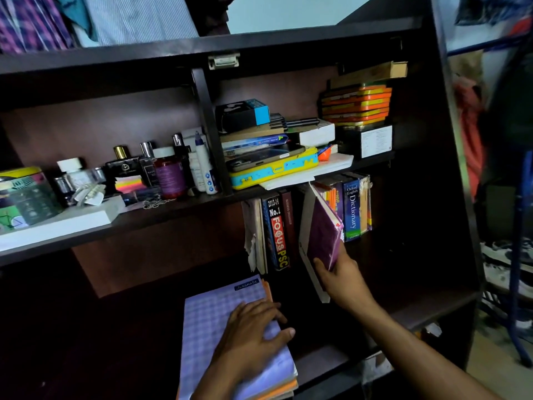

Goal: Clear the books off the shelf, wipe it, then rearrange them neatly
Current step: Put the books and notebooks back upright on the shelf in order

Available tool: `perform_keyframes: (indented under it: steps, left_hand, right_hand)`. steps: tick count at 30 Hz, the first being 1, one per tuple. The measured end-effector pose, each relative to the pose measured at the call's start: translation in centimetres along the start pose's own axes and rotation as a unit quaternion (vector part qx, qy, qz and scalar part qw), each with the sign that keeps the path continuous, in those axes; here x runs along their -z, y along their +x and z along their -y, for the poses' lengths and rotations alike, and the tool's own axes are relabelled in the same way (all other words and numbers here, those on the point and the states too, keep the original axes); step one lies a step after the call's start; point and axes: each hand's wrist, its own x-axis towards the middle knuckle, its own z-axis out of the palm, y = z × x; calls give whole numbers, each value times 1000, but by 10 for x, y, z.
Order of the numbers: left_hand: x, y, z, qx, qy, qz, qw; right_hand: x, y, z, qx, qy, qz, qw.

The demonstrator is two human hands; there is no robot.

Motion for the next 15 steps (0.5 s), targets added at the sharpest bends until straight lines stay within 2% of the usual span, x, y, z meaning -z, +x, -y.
perform_keyframes:
  steps: [5,15]
  left_hand:
    - [1,0,-1,6,-7,6,1000]
    - [1,-1,-3,4,-4,0,1000]
  right_hand:
    - [0,3,2,-15,4,1,1000]
    - [11,14,6,-115,26,-18,993]
